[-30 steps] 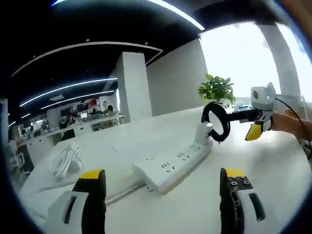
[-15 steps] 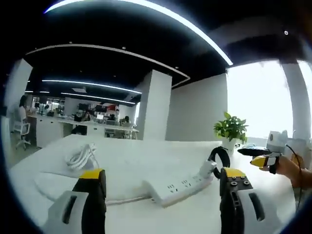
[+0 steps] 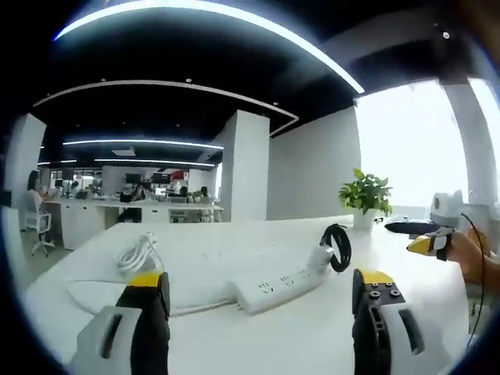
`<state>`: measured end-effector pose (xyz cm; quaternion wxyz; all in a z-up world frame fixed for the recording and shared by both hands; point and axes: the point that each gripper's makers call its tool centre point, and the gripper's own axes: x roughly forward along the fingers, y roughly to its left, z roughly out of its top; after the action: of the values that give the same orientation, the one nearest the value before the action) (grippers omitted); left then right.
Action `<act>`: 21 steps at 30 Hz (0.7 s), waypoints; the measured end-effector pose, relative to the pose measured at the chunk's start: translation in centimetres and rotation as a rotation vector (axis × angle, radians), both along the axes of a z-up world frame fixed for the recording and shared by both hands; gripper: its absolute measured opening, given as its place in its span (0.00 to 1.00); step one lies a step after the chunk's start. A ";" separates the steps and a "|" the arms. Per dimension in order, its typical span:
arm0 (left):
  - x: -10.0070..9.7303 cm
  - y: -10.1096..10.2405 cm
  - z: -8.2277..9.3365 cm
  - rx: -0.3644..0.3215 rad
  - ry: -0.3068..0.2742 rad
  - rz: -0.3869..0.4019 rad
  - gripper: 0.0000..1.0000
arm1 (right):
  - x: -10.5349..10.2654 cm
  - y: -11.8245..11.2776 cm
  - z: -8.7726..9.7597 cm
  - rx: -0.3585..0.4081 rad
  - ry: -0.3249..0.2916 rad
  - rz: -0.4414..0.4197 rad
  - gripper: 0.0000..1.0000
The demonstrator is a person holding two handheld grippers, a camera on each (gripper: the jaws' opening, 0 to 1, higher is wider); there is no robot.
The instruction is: Straighten the power strip on the desk, plug the charger into it
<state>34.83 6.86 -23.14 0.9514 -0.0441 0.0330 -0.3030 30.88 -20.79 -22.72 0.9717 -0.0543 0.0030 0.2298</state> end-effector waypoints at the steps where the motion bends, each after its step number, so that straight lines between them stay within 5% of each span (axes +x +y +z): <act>1: -0.3 0.0 0.0 0.005 0.002 -0.004 0.99 | -0.2 -0.1 0.0 0.001 0.001 -0.006 1.00; 9: -2.6 0.5 -0.2 0.091 0.003 0.006 0.99 | -1.7 -0.5 -1.4 -0.058 0.071 -0.022 1.00; 14: -3.9 0.8 -0.2 0.083 0.002 0.004 0.99 | -3.1 -0.1 -2.0 -0.048 0.103 -0.014 1.00; 21: -5.7 1.7 -0.4 0.121 -0.005 0.035 0.99 | -5.0 0.1 -1.6 -0.046 0.083 -0.036 1.00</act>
<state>29.15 8.59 -23.57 0.9575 0.0136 0.0478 -0.2841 25.84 -20.66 -24.35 0.9733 -0.0669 0.0494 0.2141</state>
